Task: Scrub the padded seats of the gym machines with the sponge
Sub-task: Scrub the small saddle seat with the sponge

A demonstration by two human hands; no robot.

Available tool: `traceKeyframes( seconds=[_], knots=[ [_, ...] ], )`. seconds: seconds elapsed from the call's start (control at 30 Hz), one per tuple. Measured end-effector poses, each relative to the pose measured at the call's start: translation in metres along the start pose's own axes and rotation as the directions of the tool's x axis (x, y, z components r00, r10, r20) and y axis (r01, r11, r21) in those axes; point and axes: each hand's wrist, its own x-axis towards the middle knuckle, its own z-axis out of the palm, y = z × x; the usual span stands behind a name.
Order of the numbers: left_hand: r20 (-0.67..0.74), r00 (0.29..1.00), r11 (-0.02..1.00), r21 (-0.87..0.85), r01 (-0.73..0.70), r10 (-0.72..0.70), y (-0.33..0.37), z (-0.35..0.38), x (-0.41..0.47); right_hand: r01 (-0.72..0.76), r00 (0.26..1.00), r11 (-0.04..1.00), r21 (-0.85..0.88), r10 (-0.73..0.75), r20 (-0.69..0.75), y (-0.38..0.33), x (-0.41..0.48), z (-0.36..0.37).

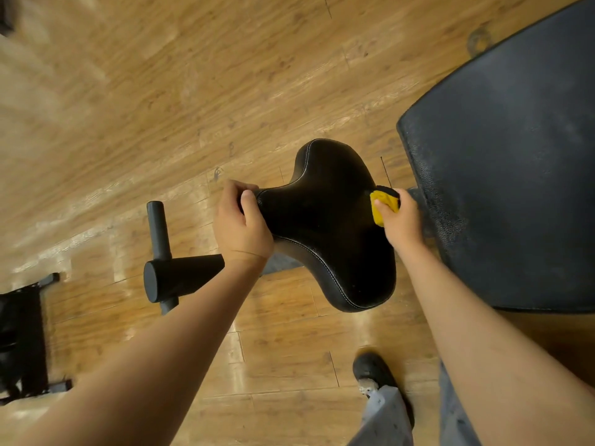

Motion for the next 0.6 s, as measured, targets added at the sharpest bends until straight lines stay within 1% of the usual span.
traceKeyframes(
  seconds=[0.13, 0.2, 0.27, 0.33, 0.4, 0.47, 0.53, 0.6],
  knots=[
    [0.010, 1.000, 1.000, -0.006, -0.006, 0.006, -0.001, -0.001, -0.001, -0.173, 0.985, 0.985, 0.004, 0.173, -0.001, 0.023, -0.007, -0.009],
    [0.011, 1.000, 1.000, -0.012, -0.010, 0.010, -0.002, -0.001, -0.001, -0.206, 0.979, 0.978, 0.012, 0.206, 0.009, 0.033, -0.017, -0.015],
    [0.006, 1.000, 1.000, -0.012, -0.012, 0.012, -0.002, -0.001, 0.000, -0.158, 0.987, 0.986, 0.048, 0.158, -0.012, 0.031, -0.029, -0.015],
    [0.001, 1.000, 1.000, -0.007, -0.011, 0.011, -0.002, 0.000, 0.000, -0.044, 0.999, 0.996, 0.083, 0.046, -0.014, 0.013, -0.039, -0.007],
    [0.000, 1.000, 1.000, -0.007, -0.016, 0.016, -0.002, -0.001, 0.000, 0.075, 0.997, 0.992, 0.102, -0.078, 0.026, -0.011, -0.044, 0.003],
    [0.000, 1.000, 0.999, -0.016, -0.030, 0.030, -0.001, -0.001, -0.001, 0.155, 0.986, 0.984, 0.084, -0.160, 0.054, -0.031, -0.037, 0.010],
    [-0.005, 0.999, 0.999, -0.021, -0.039, 0.039, 0.000, -0.002, -0.001, 0.189, 0.980, 0.981, 0.047, -0.191, 0.049, -0.043, -0.022, 0.012],
    [-0.011, 0.999, 0.999, -0.026, -0.042, 0.041, 0.000, -0.002, -0.001, 0.138, 0.990, 0.990, 0.012, -0.138, 0.020, -0.043, -0.003, 0.011]
  ],
)
